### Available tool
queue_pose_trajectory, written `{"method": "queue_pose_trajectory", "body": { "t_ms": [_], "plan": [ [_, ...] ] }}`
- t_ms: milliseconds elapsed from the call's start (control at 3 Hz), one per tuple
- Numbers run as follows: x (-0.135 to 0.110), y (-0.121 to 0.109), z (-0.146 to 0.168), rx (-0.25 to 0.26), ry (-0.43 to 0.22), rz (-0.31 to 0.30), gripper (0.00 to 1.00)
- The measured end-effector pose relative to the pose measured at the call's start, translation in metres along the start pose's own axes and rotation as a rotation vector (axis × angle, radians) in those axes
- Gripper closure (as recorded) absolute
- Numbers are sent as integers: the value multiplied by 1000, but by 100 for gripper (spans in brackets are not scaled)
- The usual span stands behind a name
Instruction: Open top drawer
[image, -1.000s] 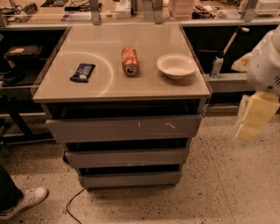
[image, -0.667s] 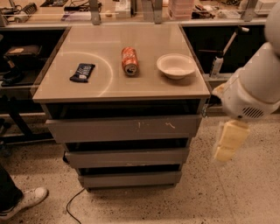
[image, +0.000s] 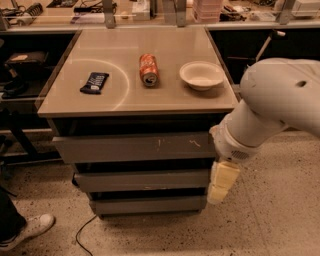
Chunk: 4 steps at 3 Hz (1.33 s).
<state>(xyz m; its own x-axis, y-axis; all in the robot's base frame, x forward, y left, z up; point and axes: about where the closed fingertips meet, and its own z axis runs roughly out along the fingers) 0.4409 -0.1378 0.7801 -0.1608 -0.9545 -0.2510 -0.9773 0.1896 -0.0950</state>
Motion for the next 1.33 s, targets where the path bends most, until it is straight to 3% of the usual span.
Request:
{"method": "queue_pose_trajectory", "body": {
  "t_ms": [667, 1333],
  "plan": [
    [-36, -17, 66, -28, -37, -74, 0],
    [-75, -49, 101, -13, -63, -153, 0]
  ]
}}
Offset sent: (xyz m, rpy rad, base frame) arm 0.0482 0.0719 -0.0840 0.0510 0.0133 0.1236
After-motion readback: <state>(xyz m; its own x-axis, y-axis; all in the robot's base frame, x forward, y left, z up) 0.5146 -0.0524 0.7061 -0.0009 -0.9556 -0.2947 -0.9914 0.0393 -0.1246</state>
